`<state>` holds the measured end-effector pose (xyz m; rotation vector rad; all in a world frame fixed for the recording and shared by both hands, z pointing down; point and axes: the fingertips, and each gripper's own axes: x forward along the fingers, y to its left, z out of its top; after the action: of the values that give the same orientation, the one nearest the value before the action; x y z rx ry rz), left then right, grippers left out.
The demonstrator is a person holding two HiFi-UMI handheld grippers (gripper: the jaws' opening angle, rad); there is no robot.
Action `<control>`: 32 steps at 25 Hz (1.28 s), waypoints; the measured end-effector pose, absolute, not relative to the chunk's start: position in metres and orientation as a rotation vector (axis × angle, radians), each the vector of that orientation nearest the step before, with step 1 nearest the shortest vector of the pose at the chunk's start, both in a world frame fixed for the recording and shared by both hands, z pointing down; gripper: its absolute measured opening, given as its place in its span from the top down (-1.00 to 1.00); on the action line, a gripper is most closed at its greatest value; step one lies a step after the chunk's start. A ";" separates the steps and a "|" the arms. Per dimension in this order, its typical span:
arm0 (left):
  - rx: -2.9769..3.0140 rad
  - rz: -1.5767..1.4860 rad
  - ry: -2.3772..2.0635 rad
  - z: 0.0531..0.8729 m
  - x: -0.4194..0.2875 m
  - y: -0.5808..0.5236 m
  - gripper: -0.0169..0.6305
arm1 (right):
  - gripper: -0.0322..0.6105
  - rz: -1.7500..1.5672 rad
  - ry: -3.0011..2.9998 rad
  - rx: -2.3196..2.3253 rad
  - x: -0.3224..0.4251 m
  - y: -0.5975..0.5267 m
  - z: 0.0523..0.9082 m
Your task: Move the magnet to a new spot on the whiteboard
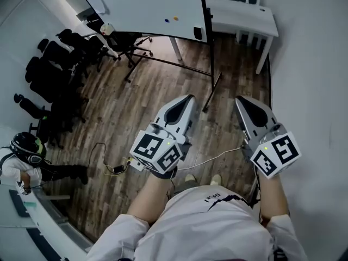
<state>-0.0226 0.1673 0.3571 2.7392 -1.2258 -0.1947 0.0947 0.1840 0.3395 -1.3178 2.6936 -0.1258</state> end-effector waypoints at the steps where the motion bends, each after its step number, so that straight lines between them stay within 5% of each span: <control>1: 2.737 -0.196 -1.239 0.357 -0.020 0.167 0.91 | 0.88 -0.124 2.695 -1.312 0.099 0.184 0.340; 19: 2.756 -0.202 -1.219 0.371 0.006 0.117 0.91 | 0.88 -0.139 2.728 -1.313 0.107 0.138 0.366; 32: 2.851 -0.198 -1.076 0.364 -0.023 -0.085 0.91 | 0.88 -0.088 2.713 -1.383 0.040 -0.062 0.349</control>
<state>-0.0232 -0.0849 0.3640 2.8509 -1.0757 -0.1978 0.0401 -0.0618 0.3493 -1.3832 2.7130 -0.0878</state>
